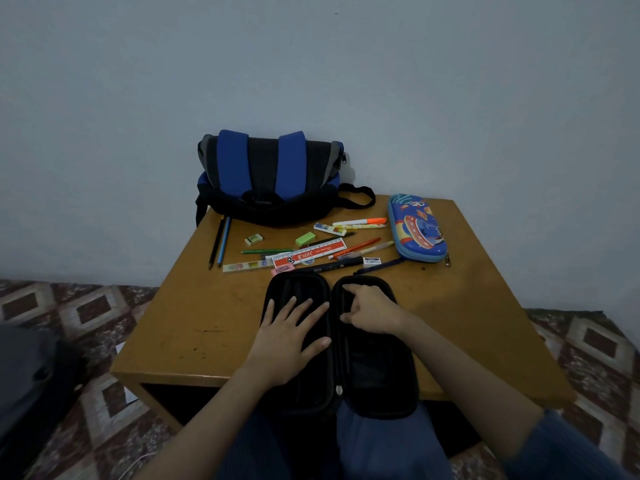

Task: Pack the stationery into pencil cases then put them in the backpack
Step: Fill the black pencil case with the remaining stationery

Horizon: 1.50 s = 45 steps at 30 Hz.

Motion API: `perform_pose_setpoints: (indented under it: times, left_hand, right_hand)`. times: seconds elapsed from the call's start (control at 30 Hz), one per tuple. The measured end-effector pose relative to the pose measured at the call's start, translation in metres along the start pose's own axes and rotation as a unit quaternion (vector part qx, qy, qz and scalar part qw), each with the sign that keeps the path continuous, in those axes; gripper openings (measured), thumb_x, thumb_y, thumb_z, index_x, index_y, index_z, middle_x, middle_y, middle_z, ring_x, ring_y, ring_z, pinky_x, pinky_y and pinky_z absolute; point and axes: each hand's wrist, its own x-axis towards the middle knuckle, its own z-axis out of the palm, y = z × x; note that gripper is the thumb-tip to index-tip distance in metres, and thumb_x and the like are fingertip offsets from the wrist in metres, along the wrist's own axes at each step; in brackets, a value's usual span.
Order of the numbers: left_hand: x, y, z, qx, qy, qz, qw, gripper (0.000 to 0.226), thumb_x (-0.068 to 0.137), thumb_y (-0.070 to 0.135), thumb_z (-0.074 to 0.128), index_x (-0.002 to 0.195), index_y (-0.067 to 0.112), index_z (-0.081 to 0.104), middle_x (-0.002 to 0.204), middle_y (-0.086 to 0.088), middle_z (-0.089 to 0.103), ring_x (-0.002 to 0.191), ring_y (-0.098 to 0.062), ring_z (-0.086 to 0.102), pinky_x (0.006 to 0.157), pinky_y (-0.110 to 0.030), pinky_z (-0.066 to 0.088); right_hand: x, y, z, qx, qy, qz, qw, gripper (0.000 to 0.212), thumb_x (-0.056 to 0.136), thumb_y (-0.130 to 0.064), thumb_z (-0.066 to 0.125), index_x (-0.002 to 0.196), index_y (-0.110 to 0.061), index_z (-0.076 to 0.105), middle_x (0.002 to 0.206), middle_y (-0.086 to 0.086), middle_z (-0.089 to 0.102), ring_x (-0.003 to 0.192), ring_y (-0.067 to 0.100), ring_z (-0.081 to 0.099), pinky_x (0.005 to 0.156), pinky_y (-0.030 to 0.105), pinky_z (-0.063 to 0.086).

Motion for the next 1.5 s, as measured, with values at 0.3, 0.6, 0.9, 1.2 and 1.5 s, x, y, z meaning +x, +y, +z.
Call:
perform_pose_setpoints:
  times: [0.3, 0.6, 0.9, 1.2, 1.5]
  left_hand:
    - [0.0, -0.002, 0.001, -0.003, 0.008, 0.002, 1.0, 0.089, 0.053, 0.079, -0.033, 0.135, 0.046, -0.02, 0.157, 0.011, 0.006, 0.145, -0.015, -0.004, 0.109, -0.036, -0.018]
    - [0.0, -0.002, 0.001, -0.013, 0.009, 0.003, 1.0, 0.088, 0.054, 0.08, -0.031, 0.136, 0.047, -0.018, 0.157, 0.012, 0.006, 0.145, -0.014, -0.005, 0.109, -0.036, -0.018]
    - [0.001, -0.002, 0.001, -0.008, 0.005, 0.0, 1.0, 0.088, 0.058, 0.079, -0.027, 0.139, 0.047, -0.014, 0.157, 0.011, 0.006, 0.145, -0.015, -0.005, 0.109, -0.036, -0.018]
    - [0.0, -0.002, 0.001, -0.009, 0.008, -0.004, 1.0, 0.089, 0.052, 0.08, -0.033, 0.135, 0.047, -0.02, 0.157, 0.011, 0.007, 0.145, -0.015, -0.004, 0.109, -0.036, -0.017]
    - [0.001, -0.002, 0.002, -0.006, 0.006, -0.005, 1.0, 0.098, 0.053, 0.08, -0.032, 0.142, 0.045, -0.011, 0.157, 0.01, 0.009, 0.145, -0.016, -0.002, 0.11, -0.037, -0.015]
  right_hand:
    - [0.04, 0.031, -0.048, -0.157, 0.234, -0.013, 0.96, 0.021, 0.085, -0.01, 0.056, 0.105, -0.008, 0.066, 0.108, 0.01, 0.063, 0.098, 0.024, 0.06, 0.078, 0.034, 0.052]
    - [0.048, 0.046, -0.047, -0.207, 0.19, -0.021, 0.959, 0.034, 0.084, -0.004, 0.059, 0.115, -0.016, 0.066, 0.135, 0.005, 0.046, 0.118, 0.022, 0.05, 0.092, 0.032, 0.045]
    - [0.047, 0.038, -0.049, -0.042, 0.296, -0.067, 0.952, 0.025, 0.089, -0.012, 0.059, 0.112, -0.006, 0.065, 0.108, 0.01, 0.061, 0.098, 0.02, 0.057, 0.08, 0.024, 0.043]
    - [0.019, 0.001, -0.076, 0.372, 0.267, -0.029, 0.888, 0.027, 0.092, 0.0, 0.05, 0.12, 0.0, 0.05, 0.087, 0.009, 0.062, 0.081, 0.023, 0.066, 0.071, 0.03, 0.059]
    - [0.001, 0.006, -0.058, 0.39, 0.148, -0.028, 0.909, 0.06, 0.09, 0.01, 0.048, 0.141, -0.016, 0.03, 0.097, 0.02, 0.058, 0.075, 0.021, 0.064, 0.058, 0.03, 0.06]
